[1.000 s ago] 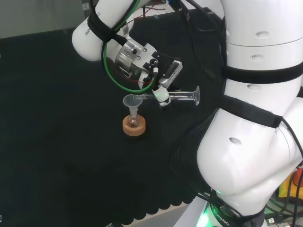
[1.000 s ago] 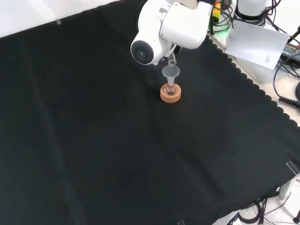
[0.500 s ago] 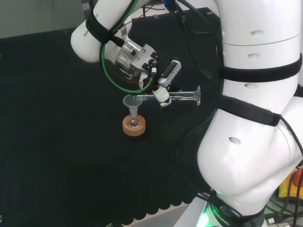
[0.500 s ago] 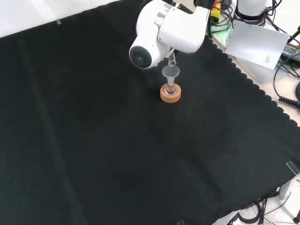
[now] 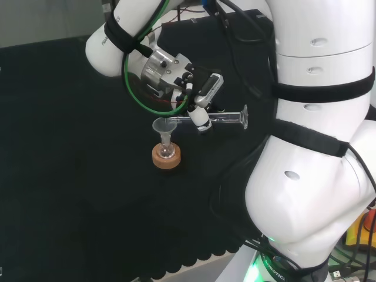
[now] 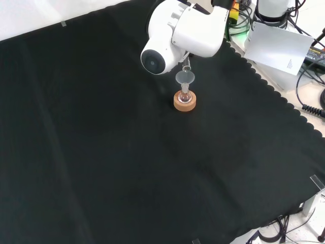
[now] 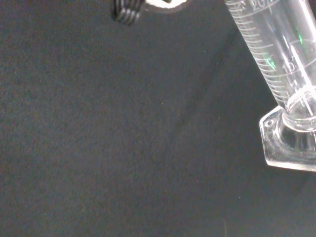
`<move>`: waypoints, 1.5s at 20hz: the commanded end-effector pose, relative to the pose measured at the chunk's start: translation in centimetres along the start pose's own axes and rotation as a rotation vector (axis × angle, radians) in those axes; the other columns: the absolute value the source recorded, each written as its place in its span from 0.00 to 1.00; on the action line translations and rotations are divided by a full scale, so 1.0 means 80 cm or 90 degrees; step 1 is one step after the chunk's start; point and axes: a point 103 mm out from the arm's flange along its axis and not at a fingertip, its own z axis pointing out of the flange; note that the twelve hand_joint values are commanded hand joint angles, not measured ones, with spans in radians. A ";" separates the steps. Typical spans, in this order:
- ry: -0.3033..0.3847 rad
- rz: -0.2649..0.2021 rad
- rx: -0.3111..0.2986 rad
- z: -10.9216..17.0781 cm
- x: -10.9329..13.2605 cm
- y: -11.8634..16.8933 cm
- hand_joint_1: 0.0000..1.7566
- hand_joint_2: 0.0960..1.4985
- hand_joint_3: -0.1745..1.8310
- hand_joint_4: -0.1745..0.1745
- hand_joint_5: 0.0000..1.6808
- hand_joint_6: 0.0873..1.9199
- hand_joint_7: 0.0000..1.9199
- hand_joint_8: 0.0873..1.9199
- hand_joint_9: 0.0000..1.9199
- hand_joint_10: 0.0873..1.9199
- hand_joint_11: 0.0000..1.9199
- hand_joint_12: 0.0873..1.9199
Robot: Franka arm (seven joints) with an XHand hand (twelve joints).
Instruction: Pour the water from the graduated cylinder into the round-bottom flask.
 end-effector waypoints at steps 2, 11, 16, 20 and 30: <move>-0.004 0.005 0.020 -0.002 0.001 0.001 0.65 0.58 0.33 0.00 0.56 0.58 0.70 0.04 0.77 0.00 0.68 0.32; -0.005 0.005 0.023 -0.001 -0.003 -0.001 0.65 0.58 0.33 0.00 0.56 0.58 0.70 0.04 0.77 0.00 0.68 0.32; -0.008 0.007 0.026 -0.003 -0.003 -0.001 0.65 0.58 0.33 0.00 0.56 0.58 0.70 0.04 0.77 0.00 0.68 0.32; -0.010 0.006 0.025 -0.005 -0.003 -0.001 0.65 0.58 0.33 0.00 0.56 0.58 0.70 0.04 0.77 0.00 0.68 0.32; -0.010 0.006 0.027 -0.007 -0.002 -0.003 0.65 0.58 0.33 0.00 0.56 0.58 0.70 0.04 0.77 0.00 0.68 0.32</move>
